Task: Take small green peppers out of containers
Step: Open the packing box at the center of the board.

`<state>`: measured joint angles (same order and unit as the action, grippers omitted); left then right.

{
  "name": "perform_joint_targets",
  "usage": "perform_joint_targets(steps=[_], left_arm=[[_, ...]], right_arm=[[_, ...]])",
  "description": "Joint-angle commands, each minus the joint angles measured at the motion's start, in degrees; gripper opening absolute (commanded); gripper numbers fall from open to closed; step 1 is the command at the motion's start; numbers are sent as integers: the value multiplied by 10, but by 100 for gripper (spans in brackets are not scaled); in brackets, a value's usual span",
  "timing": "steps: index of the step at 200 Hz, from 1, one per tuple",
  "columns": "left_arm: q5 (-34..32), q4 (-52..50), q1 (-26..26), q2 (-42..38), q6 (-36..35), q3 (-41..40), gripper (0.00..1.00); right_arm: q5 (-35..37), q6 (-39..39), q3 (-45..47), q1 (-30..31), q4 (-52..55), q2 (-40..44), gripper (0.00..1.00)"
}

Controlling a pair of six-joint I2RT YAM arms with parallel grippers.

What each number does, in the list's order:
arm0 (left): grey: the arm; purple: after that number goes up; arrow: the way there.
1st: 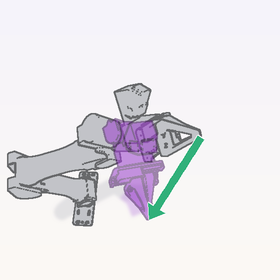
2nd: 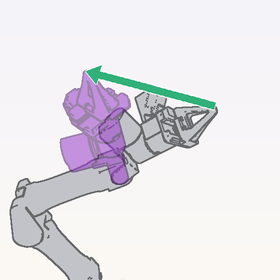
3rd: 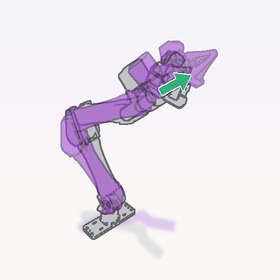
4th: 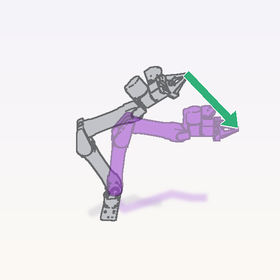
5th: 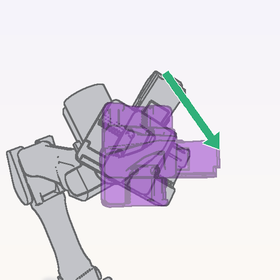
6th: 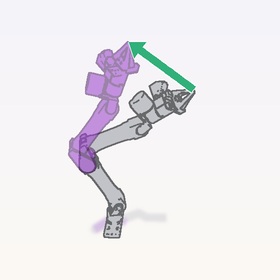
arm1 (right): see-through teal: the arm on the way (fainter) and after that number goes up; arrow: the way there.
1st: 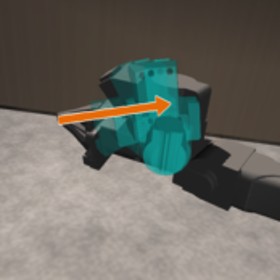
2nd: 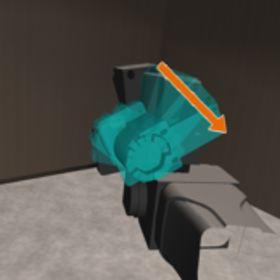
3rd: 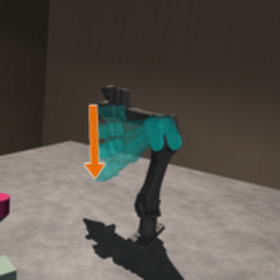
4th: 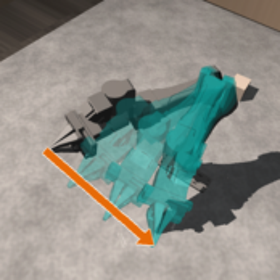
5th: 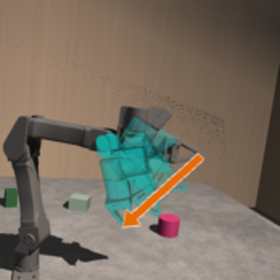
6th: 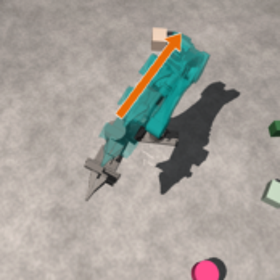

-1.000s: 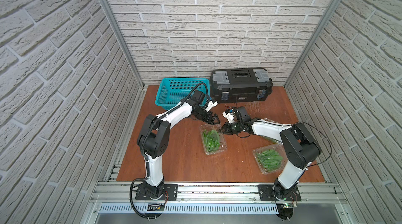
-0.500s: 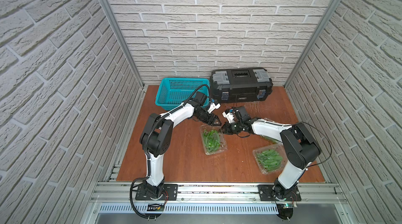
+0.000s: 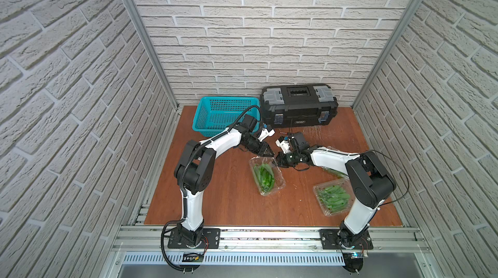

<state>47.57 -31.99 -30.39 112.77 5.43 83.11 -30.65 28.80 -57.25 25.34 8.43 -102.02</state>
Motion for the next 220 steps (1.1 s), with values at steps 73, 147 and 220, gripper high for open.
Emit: perform_joint_targets(steps=[73,147,220], left_arm=[[31,-26,-2,-47,-56,-29,0],[102,233,46,-184,-13,-221,0],[46,261,79,-226,42,-264,62]], right_arm=[[121,-15,-53,-1,59,-11,3],[176,-44,-73,-15,107,-8,3],[199,-87,-95,-16,136,14,19]])
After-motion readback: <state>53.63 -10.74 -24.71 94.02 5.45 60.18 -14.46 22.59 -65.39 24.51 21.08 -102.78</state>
